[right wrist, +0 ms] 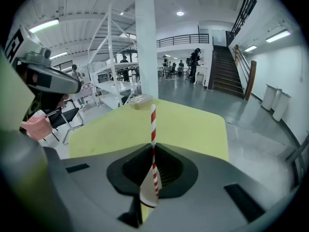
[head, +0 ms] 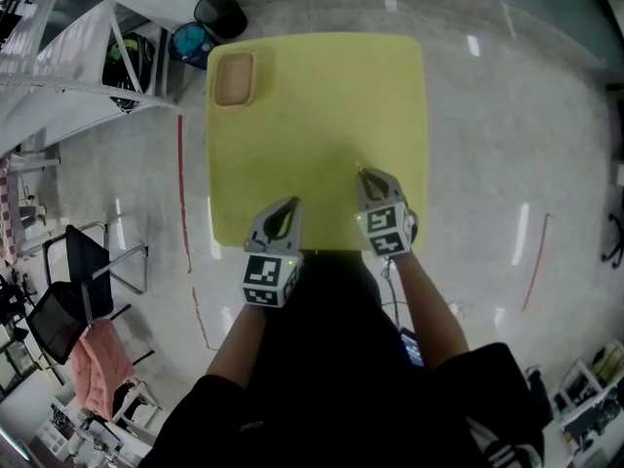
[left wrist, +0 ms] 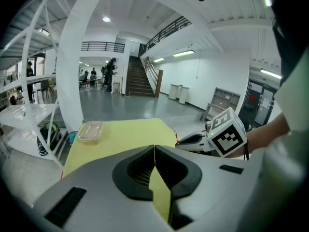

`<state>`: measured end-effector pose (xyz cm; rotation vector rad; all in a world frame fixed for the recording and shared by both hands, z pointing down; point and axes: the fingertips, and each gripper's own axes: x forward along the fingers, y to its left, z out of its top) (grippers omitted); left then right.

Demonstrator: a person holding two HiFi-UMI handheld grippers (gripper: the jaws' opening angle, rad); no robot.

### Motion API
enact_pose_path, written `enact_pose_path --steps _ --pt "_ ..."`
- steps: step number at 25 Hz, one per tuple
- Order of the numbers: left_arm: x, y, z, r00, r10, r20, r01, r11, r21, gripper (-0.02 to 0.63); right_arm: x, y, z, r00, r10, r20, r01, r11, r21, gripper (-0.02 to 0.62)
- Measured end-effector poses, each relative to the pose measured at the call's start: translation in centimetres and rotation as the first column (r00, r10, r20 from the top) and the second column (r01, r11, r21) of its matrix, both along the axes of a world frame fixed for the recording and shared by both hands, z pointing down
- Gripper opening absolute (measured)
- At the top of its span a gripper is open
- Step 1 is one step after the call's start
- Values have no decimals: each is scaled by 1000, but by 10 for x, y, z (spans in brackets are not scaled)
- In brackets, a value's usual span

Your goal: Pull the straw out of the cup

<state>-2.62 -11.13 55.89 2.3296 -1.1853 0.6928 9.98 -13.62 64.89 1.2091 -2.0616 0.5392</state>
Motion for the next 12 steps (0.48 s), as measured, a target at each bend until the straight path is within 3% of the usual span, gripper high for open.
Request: enact_pose_path --steps 12 --pt "27 6 -3 998 68 -5 -68 998 10 44 20 9 -20 986 109 128 -117 991 59 32"
